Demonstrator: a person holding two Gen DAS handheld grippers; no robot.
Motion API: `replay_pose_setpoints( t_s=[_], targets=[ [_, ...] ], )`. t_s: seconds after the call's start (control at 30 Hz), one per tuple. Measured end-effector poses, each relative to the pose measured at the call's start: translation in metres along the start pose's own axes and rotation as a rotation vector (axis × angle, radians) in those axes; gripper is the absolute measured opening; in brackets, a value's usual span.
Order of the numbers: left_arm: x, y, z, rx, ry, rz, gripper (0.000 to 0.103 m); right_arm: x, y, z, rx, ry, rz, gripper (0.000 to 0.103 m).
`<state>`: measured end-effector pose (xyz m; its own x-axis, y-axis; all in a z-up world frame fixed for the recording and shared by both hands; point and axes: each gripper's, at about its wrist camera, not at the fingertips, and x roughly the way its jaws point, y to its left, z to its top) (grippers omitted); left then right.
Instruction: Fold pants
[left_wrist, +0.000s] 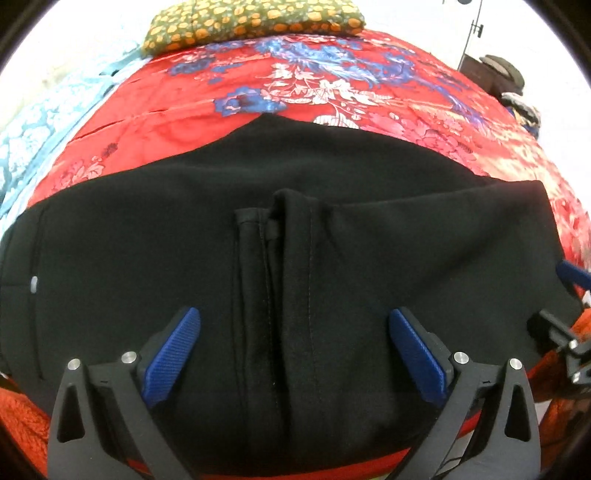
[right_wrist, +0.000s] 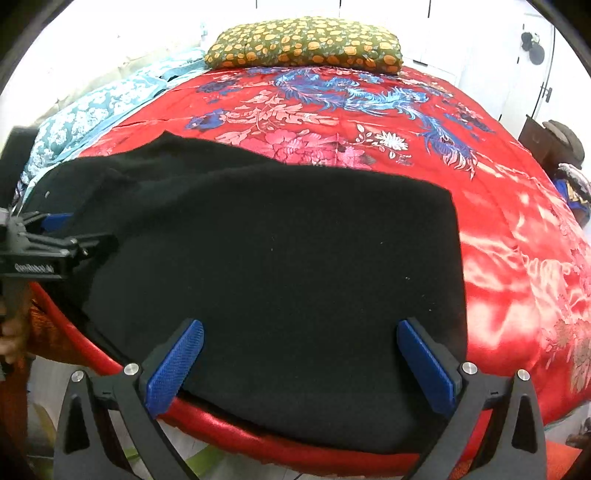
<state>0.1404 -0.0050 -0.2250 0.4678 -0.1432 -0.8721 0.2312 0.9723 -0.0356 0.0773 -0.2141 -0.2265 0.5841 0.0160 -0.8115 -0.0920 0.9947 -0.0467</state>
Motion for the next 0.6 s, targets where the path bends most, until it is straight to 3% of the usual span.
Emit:
replay_pose_setpoints(
  t_s=[0.2, 0.27, 0.47, 0.6],
  targets=[
    [0.004, -0.001, 0.003, 0.004, -0.002, 0.007, 0.102, -0.030, -0.005, 0.010, -0.004, -0.118, -0.081, 0.103],
    [0.005, -0.001, 0.003, 0.005, -0.003, 0.010, 0.102, -0.027, -0.004, 0.011, -0.010, -0.103, -0.079, 0.103],
    [0.005, -0.002, 0.002, 0.008, -0.004, 0.011, 0.102, 0.006, 0.003, 0.000, -0.025, 0.052, -0.056, 0.103],
    [0.005, -0.002, 0.002, 0.006, -0.005, 0.010, 0.102, -0.015, 0.005, 0.007, -0.027, -0.030, -0.055, 0.103]
  ],
)
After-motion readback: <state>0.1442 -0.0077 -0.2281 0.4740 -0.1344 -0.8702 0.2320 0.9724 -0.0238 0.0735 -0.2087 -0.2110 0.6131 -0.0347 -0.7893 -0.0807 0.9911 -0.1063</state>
